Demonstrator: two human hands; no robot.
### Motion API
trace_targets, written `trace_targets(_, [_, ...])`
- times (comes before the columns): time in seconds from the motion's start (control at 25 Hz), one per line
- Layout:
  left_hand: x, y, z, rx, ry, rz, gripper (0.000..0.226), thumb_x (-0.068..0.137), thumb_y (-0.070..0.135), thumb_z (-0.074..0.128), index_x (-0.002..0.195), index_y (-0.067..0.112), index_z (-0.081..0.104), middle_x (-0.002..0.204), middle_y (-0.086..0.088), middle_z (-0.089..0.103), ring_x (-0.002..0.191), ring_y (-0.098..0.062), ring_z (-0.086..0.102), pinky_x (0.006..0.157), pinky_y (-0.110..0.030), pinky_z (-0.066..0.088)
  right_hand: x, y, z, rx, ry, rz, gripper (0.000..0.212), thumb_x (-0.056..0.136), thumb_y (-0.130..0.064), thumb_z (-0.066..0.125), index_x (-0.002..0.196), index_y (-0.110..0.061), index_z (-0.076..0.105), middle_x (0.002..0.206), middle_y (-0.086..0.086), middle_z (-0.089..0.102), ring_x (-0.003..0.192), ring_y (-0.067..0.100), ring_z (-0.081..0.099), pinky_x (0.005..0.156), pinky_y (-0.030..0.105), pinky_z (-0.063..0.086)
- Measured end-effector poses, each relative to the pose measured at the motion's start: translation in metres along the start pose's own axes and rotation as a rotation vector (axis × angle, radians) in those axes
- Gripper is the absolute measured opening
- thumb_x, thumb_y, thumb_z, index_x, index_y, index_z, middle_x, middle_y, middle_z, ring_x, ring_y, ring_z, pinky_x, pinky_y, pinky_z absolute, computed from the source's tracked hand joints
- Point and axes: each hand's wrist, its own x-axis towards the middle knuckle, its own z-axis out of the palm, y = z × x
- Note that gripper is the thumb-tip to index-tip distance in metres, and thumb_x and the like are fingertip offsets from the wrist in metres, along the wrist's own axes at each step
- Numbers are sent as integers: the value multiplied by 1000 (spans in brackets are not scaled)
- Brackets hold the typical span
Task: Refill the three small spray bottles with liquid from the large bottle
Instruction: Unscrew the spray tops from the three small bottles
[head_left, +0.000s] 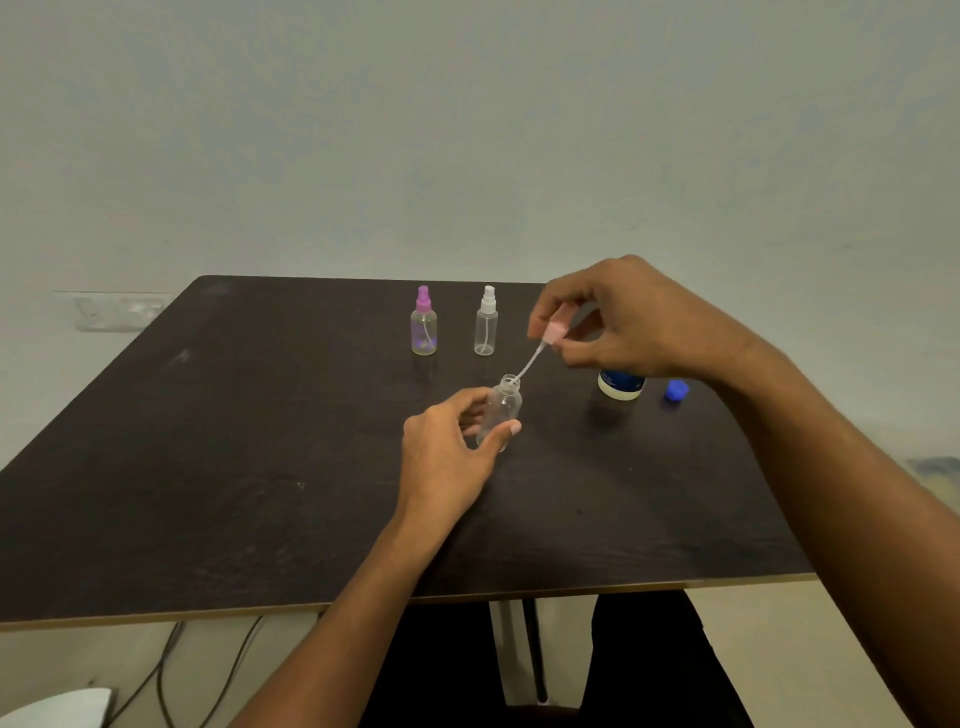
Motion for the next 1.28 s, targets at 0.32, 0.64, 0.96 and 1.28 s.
trace_targets(0.32, [13, -10, 4, -42, 6, 3, 41, 79, 32, 90, 116, 23, 74, 101, 15, 76, 93, 7, 72, 85, -16, 59, -22, 32, -10, 99, 224, 135, 19, 84, -16, 79, 94, -32, 75, 92, -15, 75, 90, 3, 71, 77, 19, 59])
trace_targets(0.64, [58, -18, 18, 4, -75, -49, 35, 80, 22, 89, 112, 15, 75, 99, 7, 79, 86, 6, 72, 76, -3, 52, -22, 70, 101, 298, 309, 445, 13, 80, -11, 86, 82, -14, 73, 65, 0, 75, 58, 10, 74, 63, 23, 60])
trace_targets(0.96, [66, -30, 28, 69, -79, -90, 36, 81, 27, 89, 112, 17, 74, 95, 11, 76, 81, 8, 70, 71, -1, 50, 8, 75, 153, 180, 219, 468, 17, 81, -29, 88, 96, -25, 79, 75, -9, 75, 73, 2, 72, 84, 32, 63])
trace_targets(1.28, [63, -31, 29, 79, -64, -105, 37, 80, 30, 89, 111, 20, 72, 94, 13, 76, 82, 6, 72, 81, -16, 60, 10, 73, 165, 98, 195, 514, 19, 85, -36, 84, 100, -25, 80, 83, -9, 76, 83, 4, 70, 88, 33, 62])
